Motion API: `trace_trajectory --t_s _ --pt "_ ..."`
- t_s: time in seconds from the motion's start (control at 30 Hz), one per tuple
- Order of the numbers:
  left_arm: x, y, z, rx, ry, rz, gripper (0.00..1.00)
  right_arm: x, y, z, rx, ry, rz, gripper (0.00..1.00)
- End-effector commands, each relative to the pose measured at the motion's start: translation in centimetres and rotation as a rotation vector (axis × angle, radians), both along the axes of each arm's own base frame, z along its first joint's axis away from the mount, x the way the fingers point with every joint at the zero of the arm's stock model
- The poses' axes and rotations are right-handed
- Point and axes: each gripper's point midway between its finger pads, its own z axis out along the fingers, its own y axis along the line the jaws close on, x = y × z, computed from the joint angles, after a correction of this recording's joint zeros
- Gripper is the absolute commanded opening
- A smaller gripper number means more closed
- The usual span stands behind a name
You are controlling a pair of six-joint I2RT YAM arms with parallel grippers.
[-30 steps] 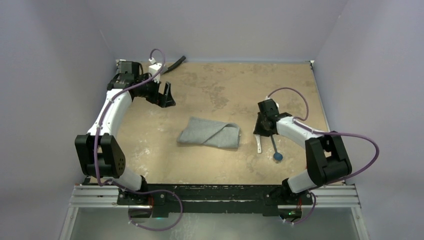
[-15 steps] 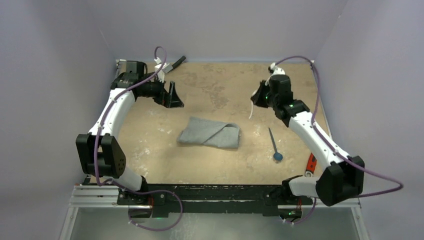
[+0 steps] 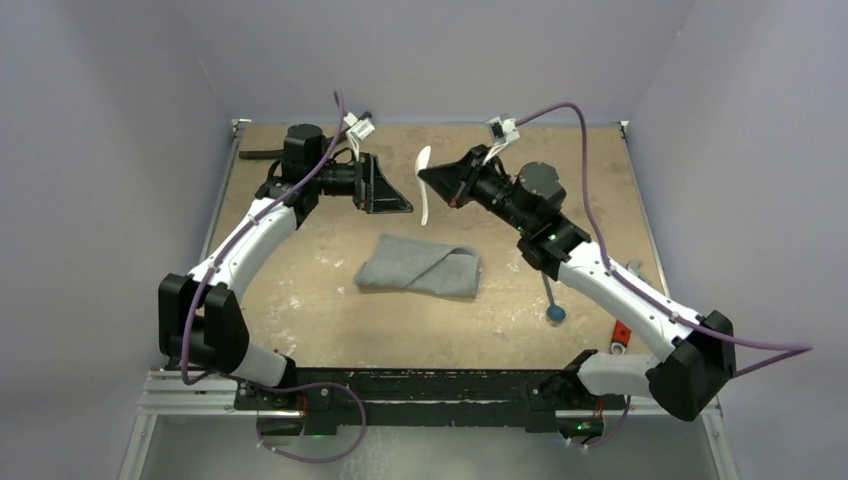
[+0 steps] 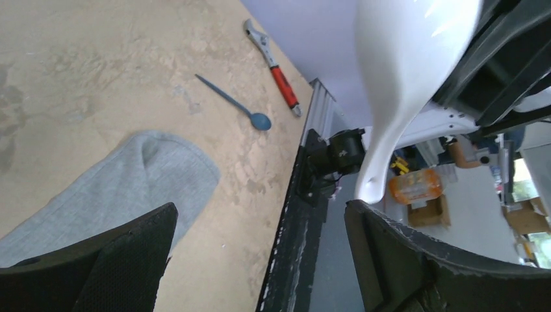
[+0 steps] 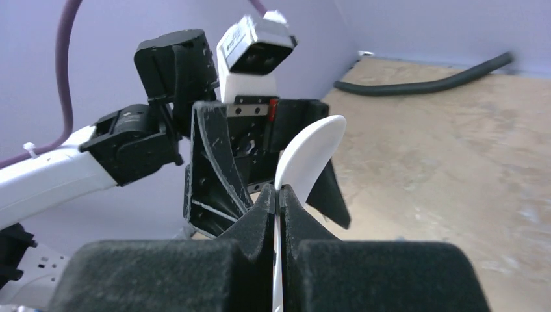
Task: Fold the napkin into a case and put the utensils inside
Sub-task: Pass from the right arm to the left, then pass from the left arm to the right
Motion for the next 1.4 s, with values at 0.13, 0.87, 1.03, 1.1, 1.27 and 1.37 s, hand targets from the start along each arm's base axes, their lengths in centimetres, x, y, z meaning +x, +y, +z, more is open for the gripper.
trace_trajectory --t_s 0.13,0.87,1.03,1.1,1.27,1.37 --pt "-2.8 -0.5 8.4 -0.247 -0.113 -0.06 0.96 -2.4 2.9 4.5 0.291 -0.13 0.106 0.0" --pt "-4.3 0.9 6.2 -0.103 -0.252 -0.178 0.0 -2.8 4.8 4.6 0.333 -0.115 0.221 0.28" --pt "0.1 5.6 2.3 0.419 -0.579 -0.163 0.0 -2.5 3.9 3.0 0.13 0.081 0.159 0.74" --pt "2.7 8.0 1.4 0.614 -0.746 -0.129 0.0 -2.3 3.3 2.5 0.069 0.165 0.134 0.81" --pt "5.1 11.0 2.5 1.063 -1.289 -0.082 0.0 -2.2 4.0 -0.2 -0.012 0.437 0.181 0.87" --pt "5.3 11.6 4.5 1.216 -1.536 -0.026 0.0 -2.1 5.2 -1.2 0.004 0.537 0.221 0.86"
